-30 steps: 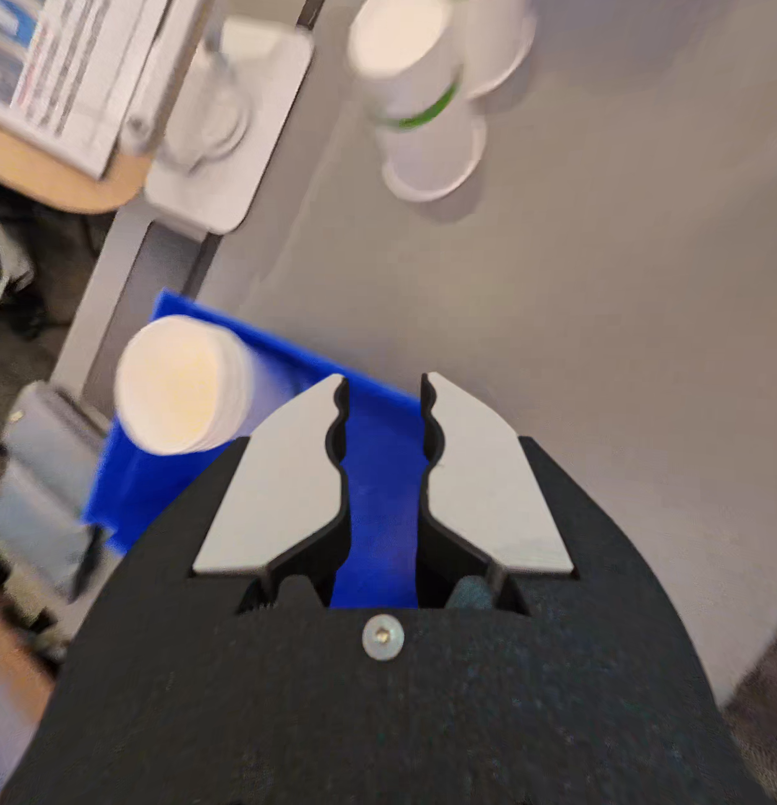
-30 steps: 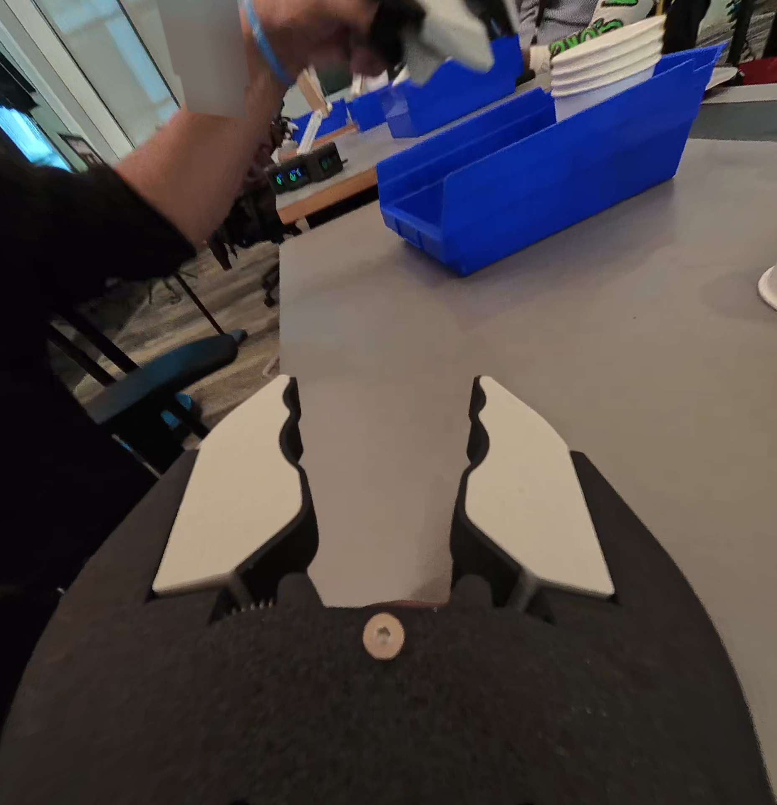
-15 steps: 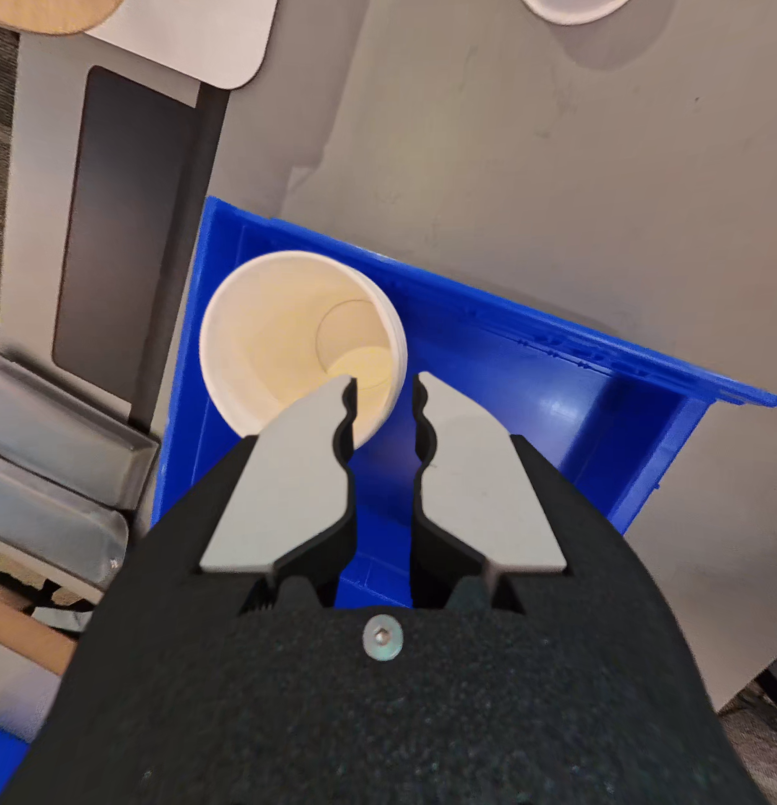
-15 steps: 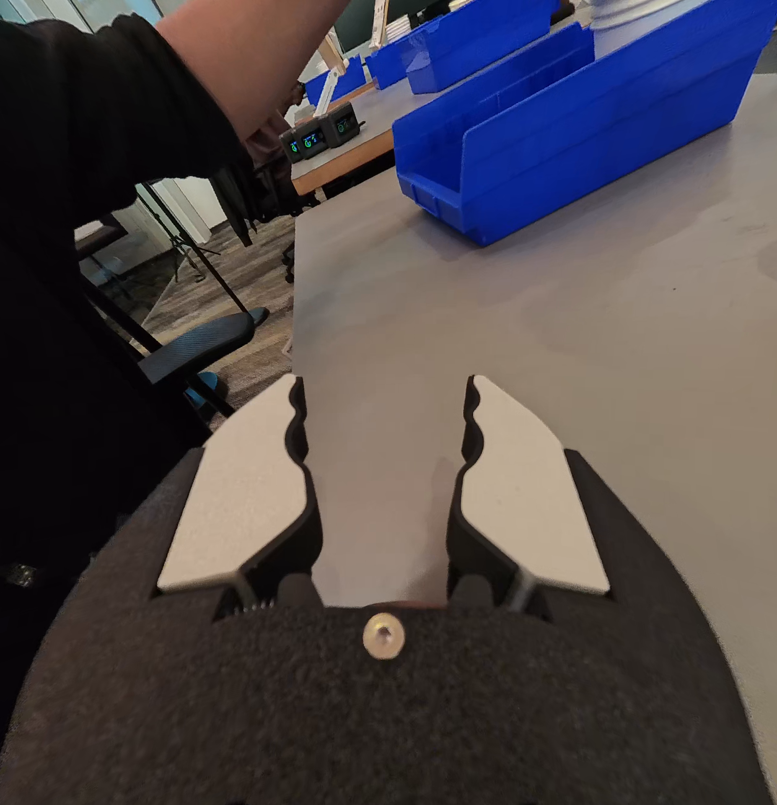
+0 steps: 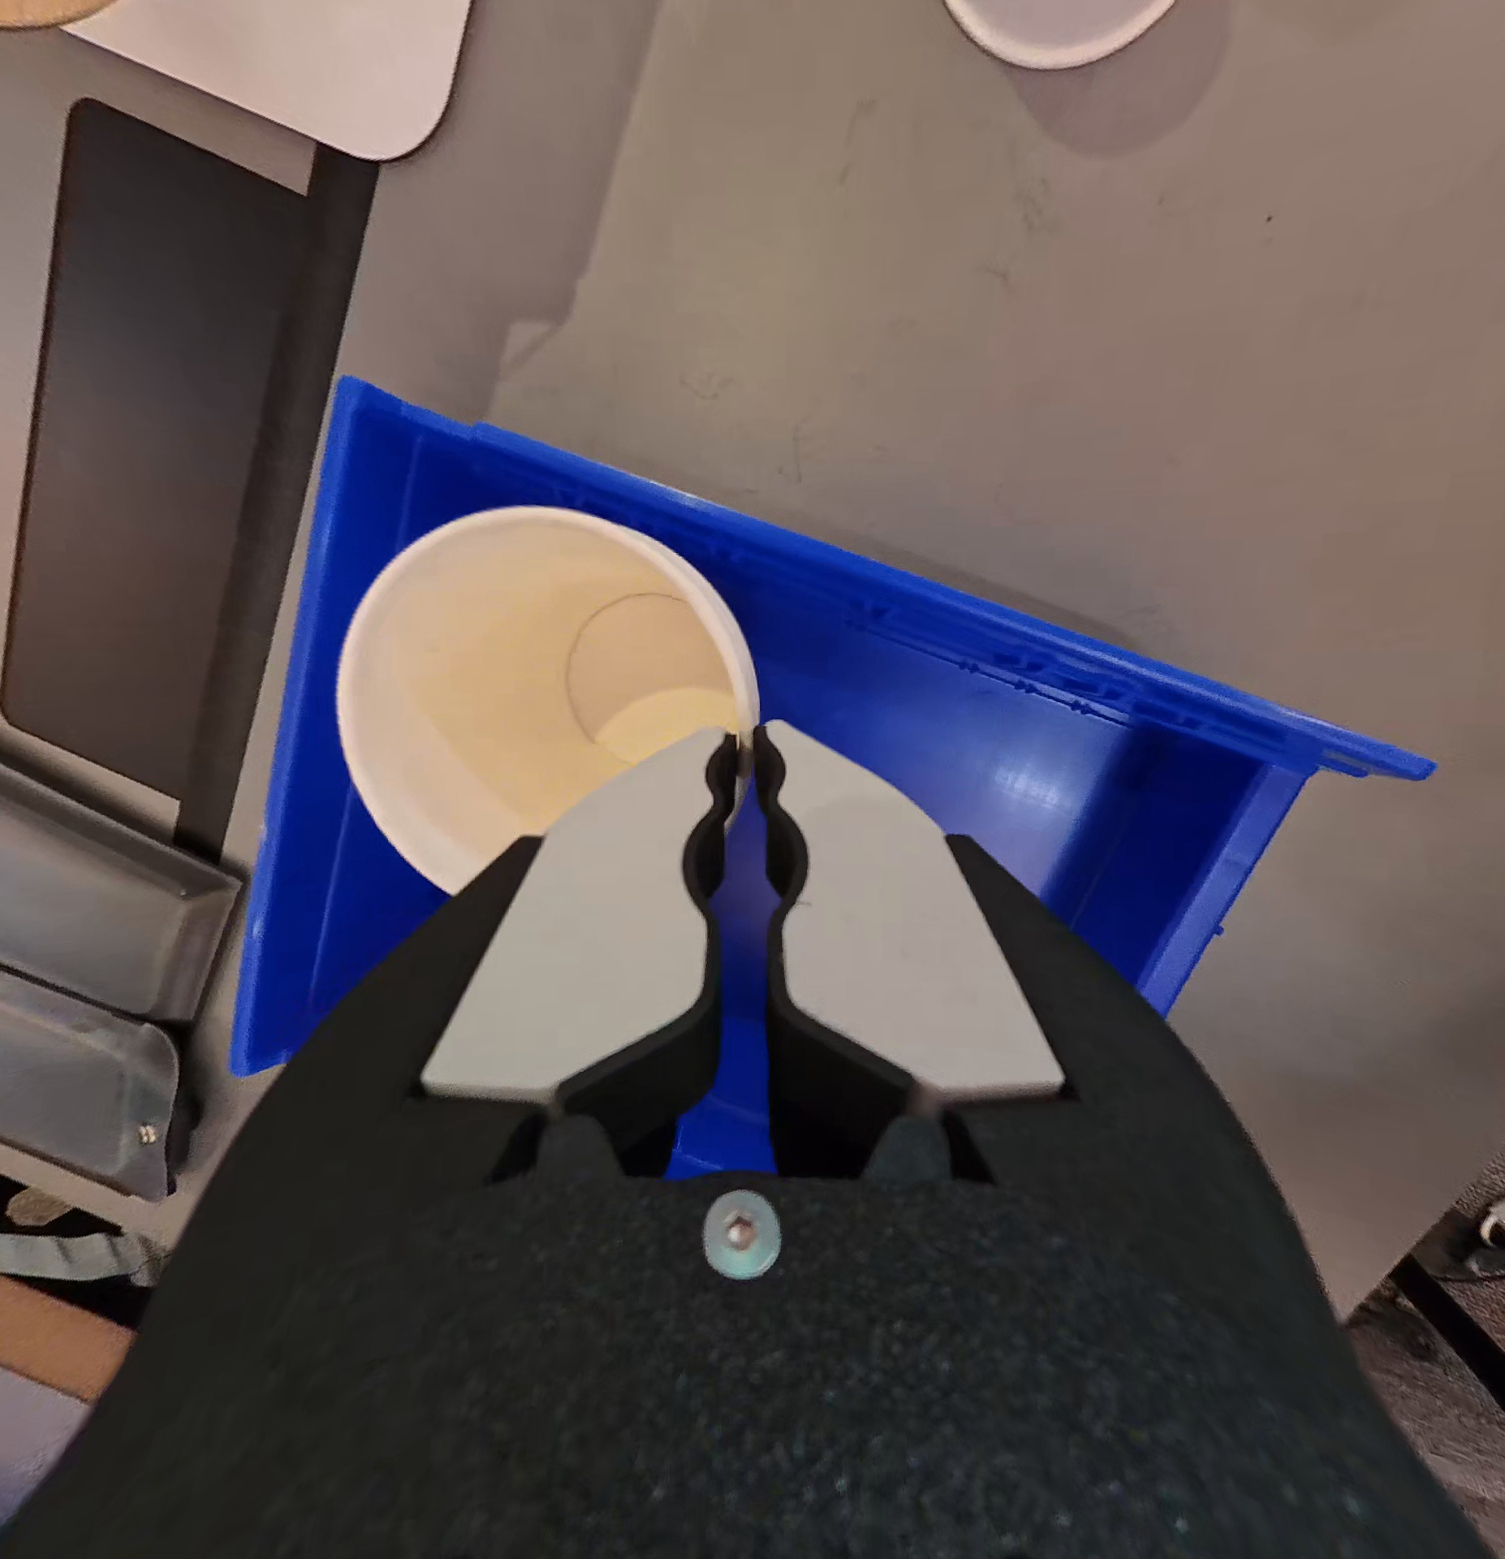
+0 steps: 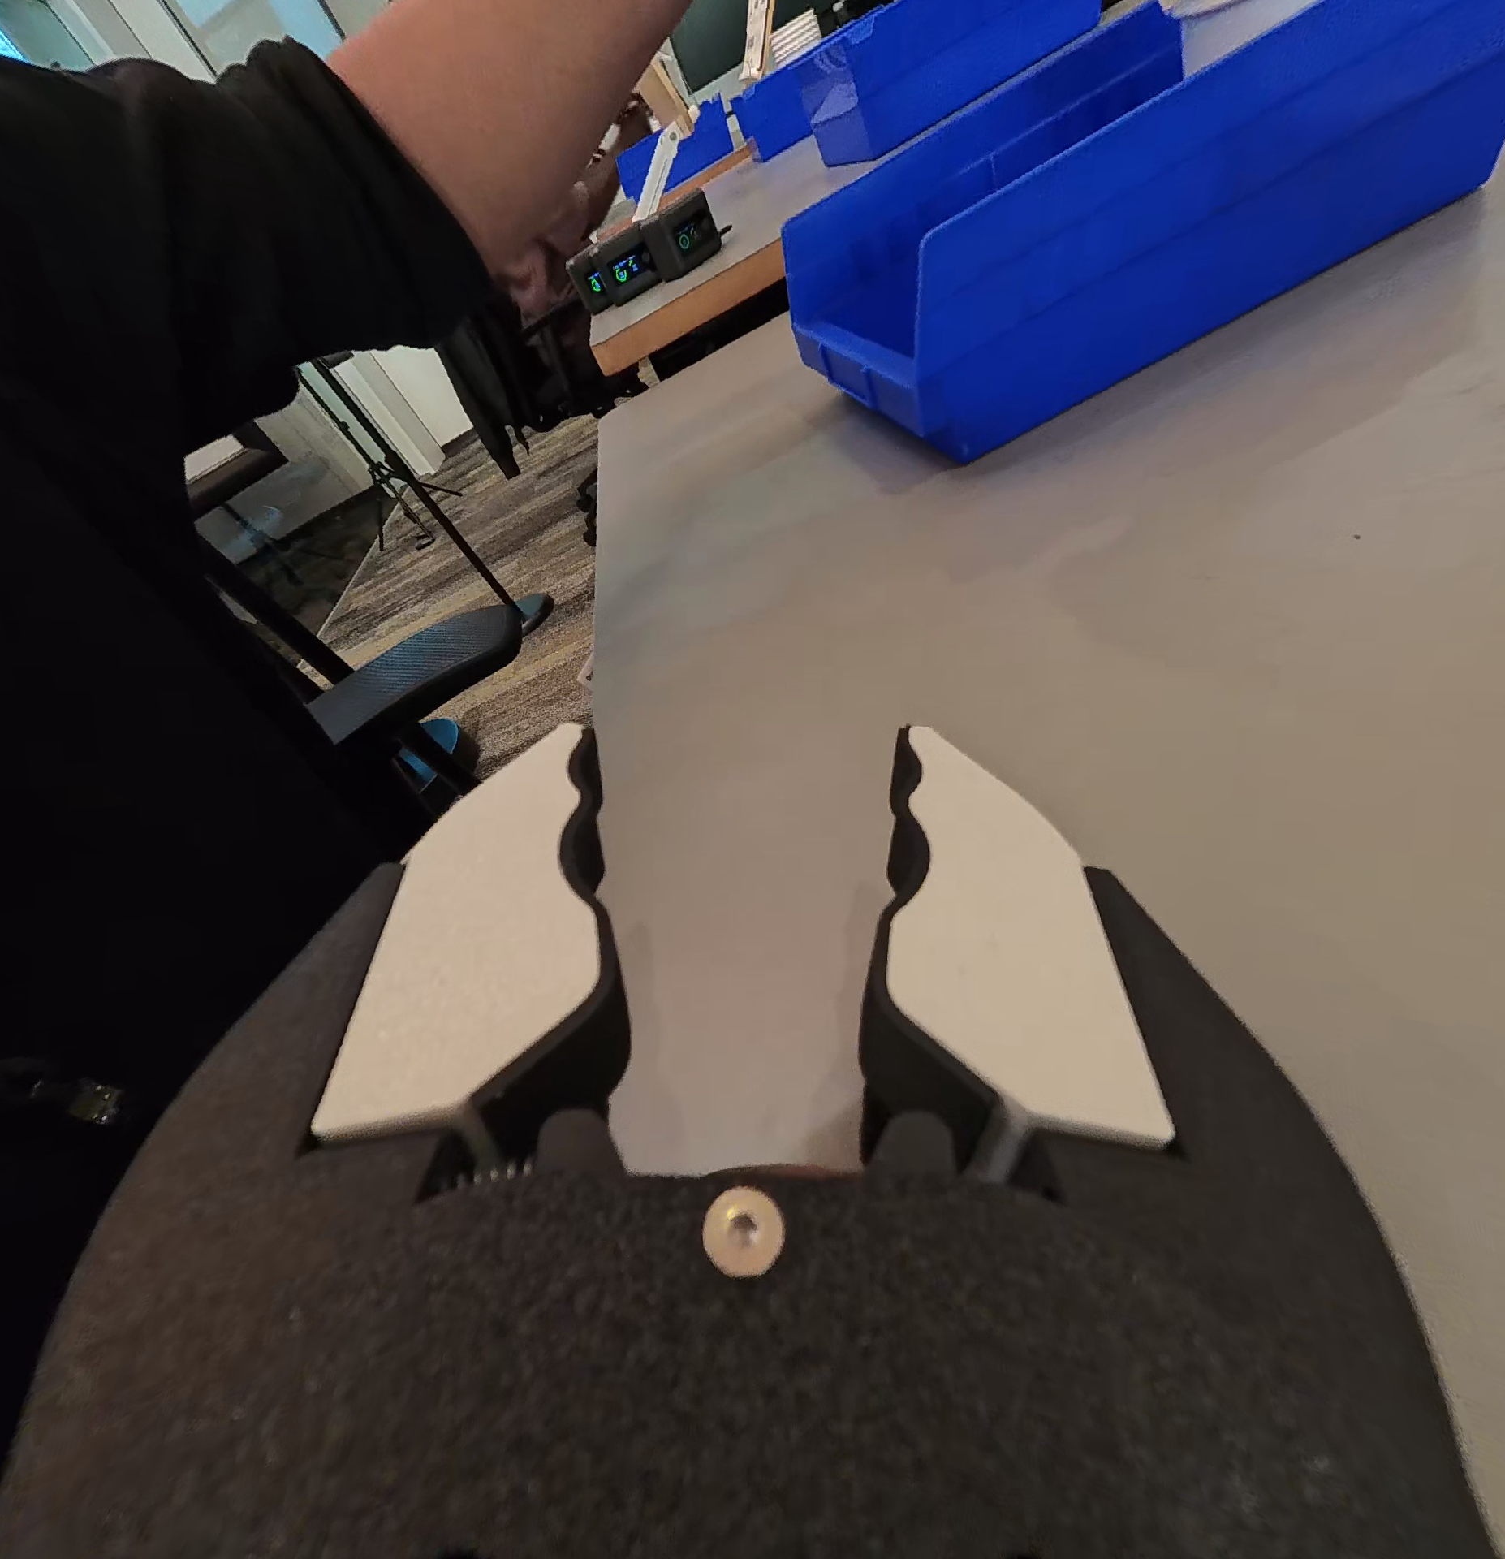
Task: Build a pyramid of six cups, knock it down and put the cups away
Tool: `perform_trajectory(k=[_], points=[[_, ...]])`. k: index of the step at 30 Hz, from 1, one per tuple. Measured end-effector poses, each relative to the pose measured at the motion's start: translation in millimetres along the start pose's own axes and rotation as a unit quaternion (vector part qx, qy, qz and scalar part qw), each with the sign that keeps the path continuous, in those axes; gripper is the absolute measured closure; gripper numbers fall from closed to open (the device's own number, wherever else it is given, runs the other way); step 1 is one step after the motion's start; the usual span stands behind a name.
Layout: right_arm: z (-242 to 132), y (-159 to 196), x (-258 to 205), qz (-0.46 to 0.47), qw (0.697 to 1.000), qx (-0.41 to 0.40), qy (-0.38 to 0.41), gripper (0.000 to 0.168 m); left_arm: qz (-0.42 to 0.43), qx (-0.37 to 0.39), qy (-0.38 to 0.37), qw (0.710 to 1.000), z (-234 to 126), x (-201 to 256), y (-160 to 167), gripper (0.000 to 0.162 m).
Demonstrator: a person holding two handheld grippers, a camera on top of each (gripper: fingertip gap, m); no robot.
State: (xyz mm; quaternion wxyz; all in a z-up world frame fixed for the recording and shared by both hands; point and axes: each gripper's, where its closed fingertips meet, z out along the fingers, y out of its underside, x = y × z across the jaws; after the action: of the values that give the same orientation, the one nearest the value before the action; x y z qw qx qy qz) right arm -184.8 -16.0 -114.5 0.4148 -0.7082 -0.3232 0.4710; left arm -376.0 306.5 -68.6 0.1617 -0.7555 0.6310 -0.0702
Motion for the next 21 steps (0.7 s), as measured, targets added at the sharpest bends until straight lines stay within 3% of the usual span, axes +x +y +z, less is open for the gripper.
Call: perform_trajectory(k=[12,21], points=[[-0.4,-12.1,15.0,0.033,0.999,0.03,0.005,0.104,-0.022,0.053,0.015,0.998,-28.7,2.5,-18.8,0.159],[-4.4,-17.4,21.6,0.063,0.997,0.046,-0.005,0.105,-0.011,0.047,0.002,0.999,-38.4,8.8,-18.6,0.16]])
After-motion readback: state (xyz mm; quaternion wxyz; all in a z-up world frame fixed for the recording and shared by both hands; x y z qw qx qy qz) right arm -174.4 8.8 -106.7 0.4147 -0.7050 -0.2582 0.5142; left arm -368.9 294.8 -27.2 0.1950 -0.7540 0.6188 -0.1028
